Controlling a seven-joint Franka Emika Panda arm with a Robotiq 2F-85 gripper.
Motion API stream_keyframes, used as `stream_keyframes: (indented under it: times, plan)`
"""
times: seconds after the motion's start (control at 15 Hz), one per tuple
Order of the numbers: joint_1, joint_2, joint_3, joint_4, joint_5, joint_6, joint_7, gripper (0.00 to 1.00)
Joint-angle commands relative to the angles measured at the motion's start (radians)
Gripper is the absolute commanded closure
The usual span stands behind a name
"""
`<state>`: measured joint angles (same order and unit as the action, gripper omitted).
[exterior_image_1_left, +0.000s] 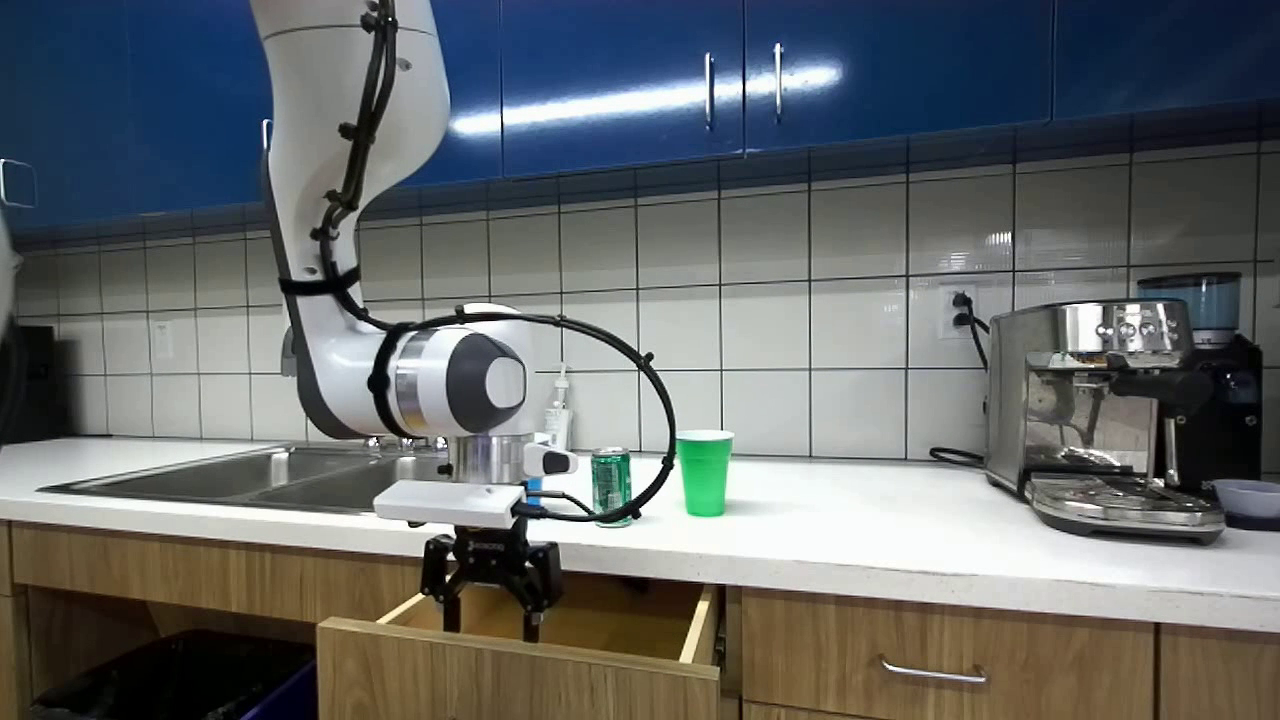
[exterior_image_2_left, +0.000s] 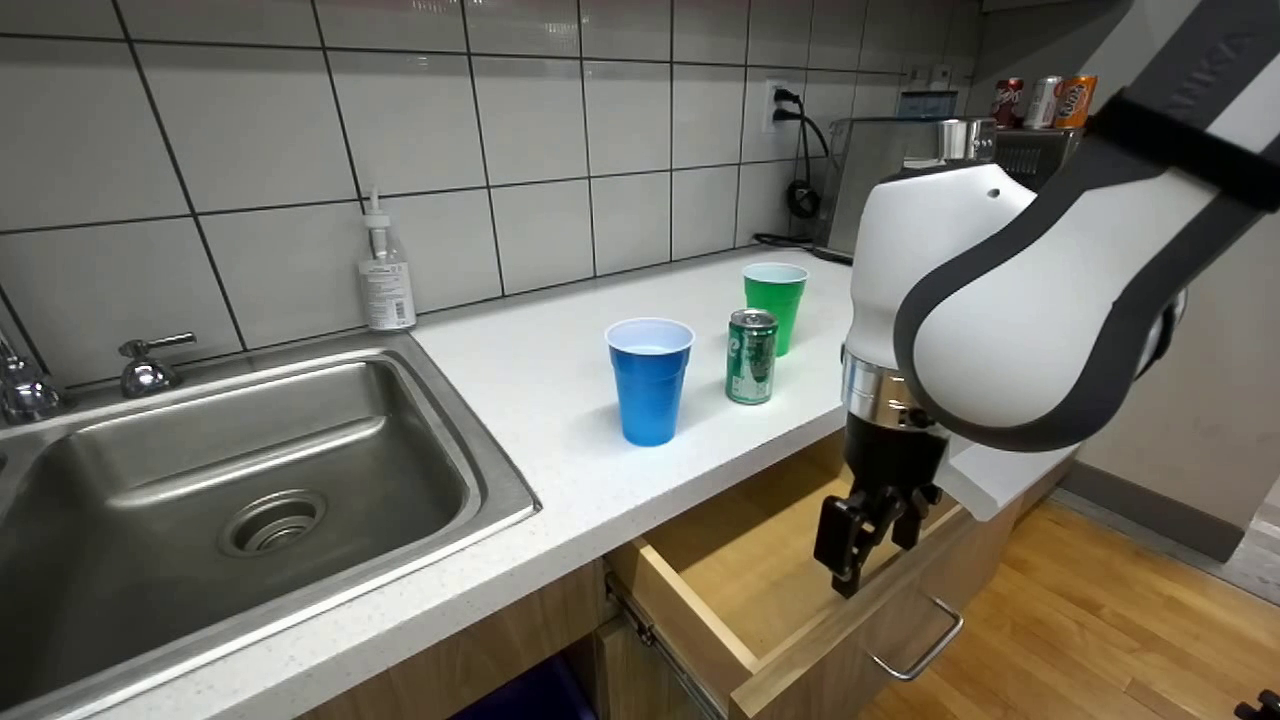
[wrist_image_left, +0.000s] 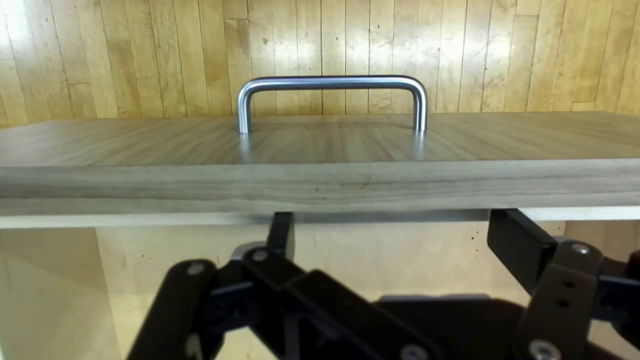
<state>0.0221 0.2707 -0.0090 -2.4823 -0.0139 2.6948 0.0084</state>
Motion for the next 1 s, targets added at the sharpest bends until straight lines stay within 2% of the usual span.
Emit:
stream_keyframes:
  times: [0.0,0.53,0.93]
  plan:
    - [0.01,-0.046,0.009,-0.061,0.001,-0.01,0.026,0.0]
    - [0.008,-0.059,0.007,-0.058,0.008,-0.02,0.031,0.0]
    - [0.015,-0.1,-0.004,-0.039,-0.012,-0.071,0.068,0.0]
